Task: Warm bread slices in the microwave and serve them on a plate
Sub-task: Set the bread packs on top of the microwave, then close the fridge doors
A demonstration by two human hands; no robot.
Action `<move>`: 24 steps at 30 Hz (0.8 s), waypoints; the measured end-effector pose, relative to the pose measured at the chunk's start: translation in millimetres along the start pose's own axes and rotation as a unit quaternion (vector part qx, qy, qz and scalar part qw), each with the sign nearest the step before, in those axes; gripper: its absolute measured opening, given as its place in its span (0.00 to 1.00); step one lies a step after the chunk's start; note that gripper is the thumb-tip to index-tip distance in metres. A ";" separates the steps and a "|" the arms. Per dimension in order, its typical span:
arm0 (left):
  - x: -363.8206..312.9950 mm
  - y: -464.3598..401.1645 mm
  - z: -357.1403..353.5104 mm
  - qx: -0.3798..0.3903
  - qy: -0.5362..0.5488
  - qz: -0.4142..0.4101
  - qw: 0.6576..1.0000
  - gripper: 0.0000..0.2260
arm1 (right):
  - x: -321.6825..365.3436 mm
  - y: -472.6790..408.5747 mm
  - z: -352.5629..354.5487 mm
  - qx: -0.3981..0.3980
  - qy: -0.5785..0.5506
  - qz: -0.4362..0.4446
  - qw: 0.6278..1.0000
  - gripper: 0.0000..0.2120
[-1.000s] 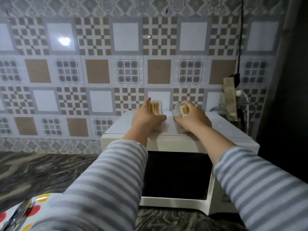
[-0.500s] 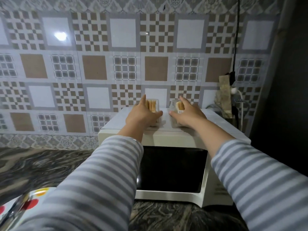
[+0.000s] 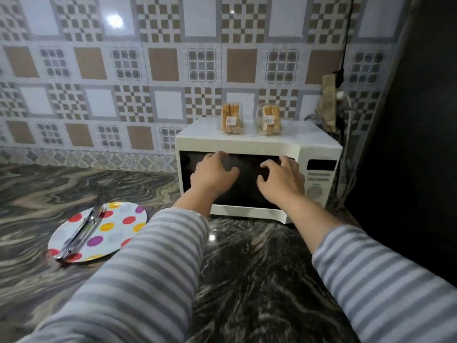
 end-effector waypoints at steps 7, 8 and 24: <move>34.7 119.9 -30.8 0.113 -0.002 -0.010 0.994 0.19 | -13.8 129.4 -21.0 0.077 -0.027 -0.090 0.993 0.13; 39.0 138.1 -34.3 0.129 0.002 -0.014 0.992 0.18 | -14.5 149.8 -21.4 0.079 -0.033 -0.098 0.992 0.12; -8.8 427.9 -99.6 0.375 -0.004 -0.164 0.912 0.11 | -101.2 489.5 31.6 0.148 -0.039 -0.355 0.922 0.11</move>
Point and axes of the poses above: each hand's wrist, its own y-axis away from the middle knuckle, its own z-axis out of the back of the hand, x = y × z, the point moved 6 cm from there along -y, towards the middle knuckle, and after that the axes turned 13 degrees about -y, right-handed, at the moved point
